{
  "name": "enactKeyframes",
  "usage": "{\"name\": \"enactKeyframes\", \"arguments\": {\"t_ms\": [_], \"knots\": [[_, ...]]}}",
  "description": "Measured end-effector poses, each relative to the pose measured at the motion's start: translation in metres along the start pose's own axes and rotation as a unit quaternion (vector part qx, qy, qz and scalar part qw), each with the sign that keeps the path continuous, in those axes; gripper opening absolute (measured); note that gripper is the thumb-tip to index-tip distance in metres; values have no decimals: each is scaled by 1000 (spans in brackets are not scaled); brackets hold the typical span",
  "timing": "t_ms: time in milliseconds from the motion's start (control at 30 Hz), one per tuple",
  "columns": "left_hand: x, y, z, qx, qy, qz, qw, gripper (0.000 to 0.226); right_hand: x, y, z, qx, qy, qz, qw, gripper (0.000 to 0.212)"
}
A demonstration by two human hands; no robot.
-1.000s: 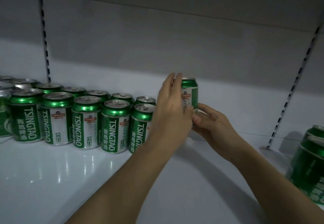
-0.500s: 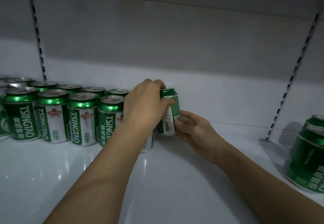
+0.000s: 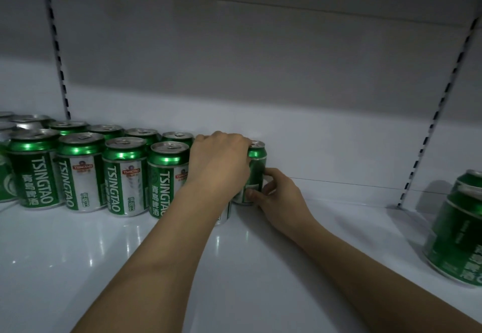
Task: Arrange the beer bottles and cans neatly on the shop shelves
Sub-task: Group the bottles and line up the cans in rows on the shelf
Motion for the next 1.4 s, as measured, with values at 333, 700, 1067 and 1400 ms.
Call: {"name": "enactKeyframes", "arguments": {"t_ms": [333,700,1067,1400], "knots": [[0,-3,-3,-27,-32,-15,999,28,-2,-2,-1,-10,12,7,1000,57],[-54,-18,-29,-156,-221,90,959,19,6,9,-24,8,52,-54,997,20],[-53,-21,-3,-90,-247,108,959,26,10,15,-45,-33,84,21,996,14],[-62,-35,-28,-166,-371,31,913,24,50,-29,-143,-124,73,-12,990,17]]}}
Point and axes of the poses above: each hand's wrist, its own y-axis towards the middle knuckle, its own z-axis out of the palm, x = y × z, the point moved 8 cm from there along y, towards the middle knuckle, and after that the axes turned 9 degrees about -x, right-handed, at the moved point
